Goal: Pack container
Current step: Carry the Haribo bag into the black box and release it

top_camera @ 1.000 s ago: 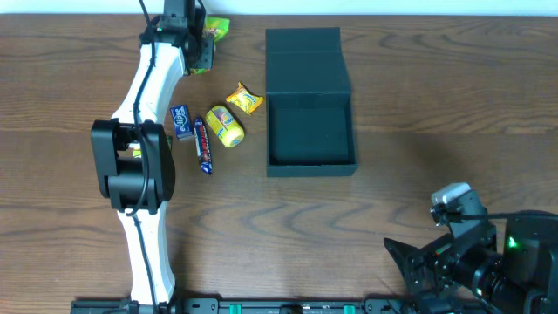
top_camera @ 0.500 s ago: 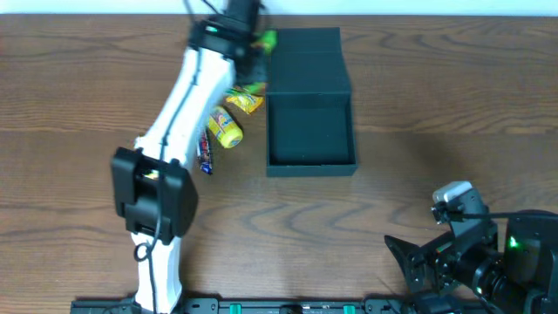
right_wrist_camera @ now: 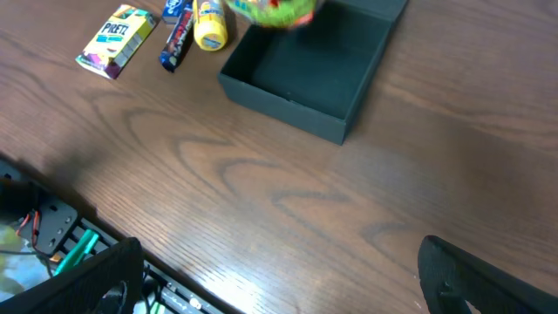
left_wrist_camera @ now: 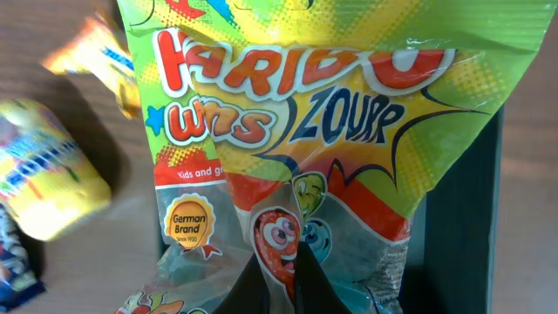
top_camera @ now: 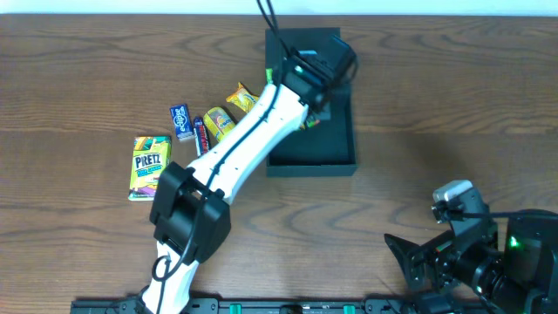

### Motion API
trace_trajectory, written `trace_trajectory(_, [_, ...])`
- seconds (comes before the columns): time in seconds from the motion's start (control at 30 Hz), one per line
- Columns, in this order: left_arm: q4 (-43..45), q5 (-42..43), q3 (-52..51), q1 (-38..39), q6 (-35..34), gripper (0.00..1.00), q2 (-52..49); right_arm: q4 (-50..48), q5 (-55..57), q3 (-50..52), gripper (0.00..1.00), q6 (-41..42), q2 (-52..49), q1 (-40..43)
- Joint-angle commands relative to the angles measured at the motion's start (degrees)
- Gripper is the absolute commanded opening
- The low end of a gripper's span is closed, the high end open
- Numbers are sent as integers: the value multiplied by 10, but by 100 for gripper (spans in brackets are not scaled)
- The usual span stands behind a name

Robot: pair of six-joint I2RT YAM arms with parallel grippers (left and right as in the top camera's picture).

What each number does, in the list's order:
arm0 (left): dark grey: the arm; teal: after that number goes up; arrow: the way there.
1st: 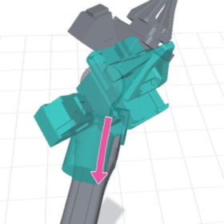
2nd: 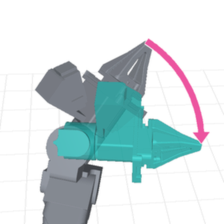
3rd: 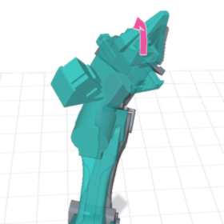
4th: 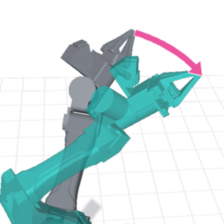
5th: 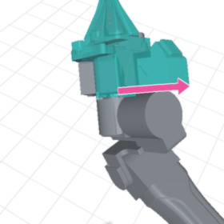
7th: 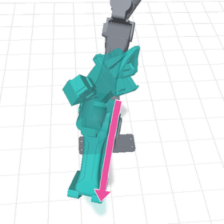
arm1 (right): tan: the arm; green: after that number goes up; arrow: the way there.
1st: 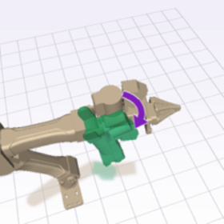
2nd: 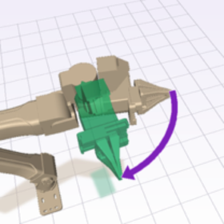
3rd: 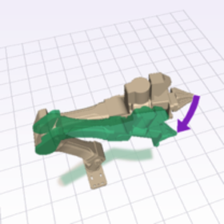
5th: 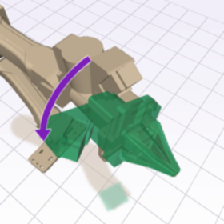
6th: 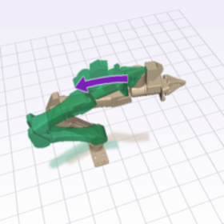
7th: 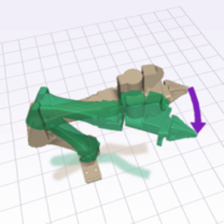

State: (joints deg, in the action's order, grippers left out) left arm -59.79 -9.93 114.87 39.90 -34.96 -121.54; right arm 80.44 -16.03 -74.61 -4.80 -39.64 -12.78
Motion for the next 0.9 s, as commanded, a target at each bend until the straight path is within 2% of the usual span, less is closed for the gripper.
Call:
trace_trajectory(0.0, [0, -23, -23, 21, -19, 6, 12, -1, 2, -3, 99, 6, 0, 5])
trace_trajectory(0.37, [6, -25, -94, 37, -90, 6, 11, 0, 2, -3, 99, 7, 0, 5])
trace_trajectory(0.67, [50, -27, -118, 37, -74, 6, 11, 2, 2, -3, 99, 7, 0, 5])
trace_trajectory(0.7, [49, -27, -118, 37, -74, 11, 11, 2, 2, -3, 99, 7, 0, 5])
trace_trajectory(0.73, [49, -27, -118, 37, -70, 26, 11, 2, 2, -3, 99, 7, 0, 5])
trace_trajectory(0.77, [49, -25, -118, 36, -68, 46, 11, 2, 2, -3, 99, 7, 0, 5])
trace_trajectory(0.87, [53, -25, -117, 36, -58, 50, 15, 2, 2, -3, 99, 7, 0, 5])
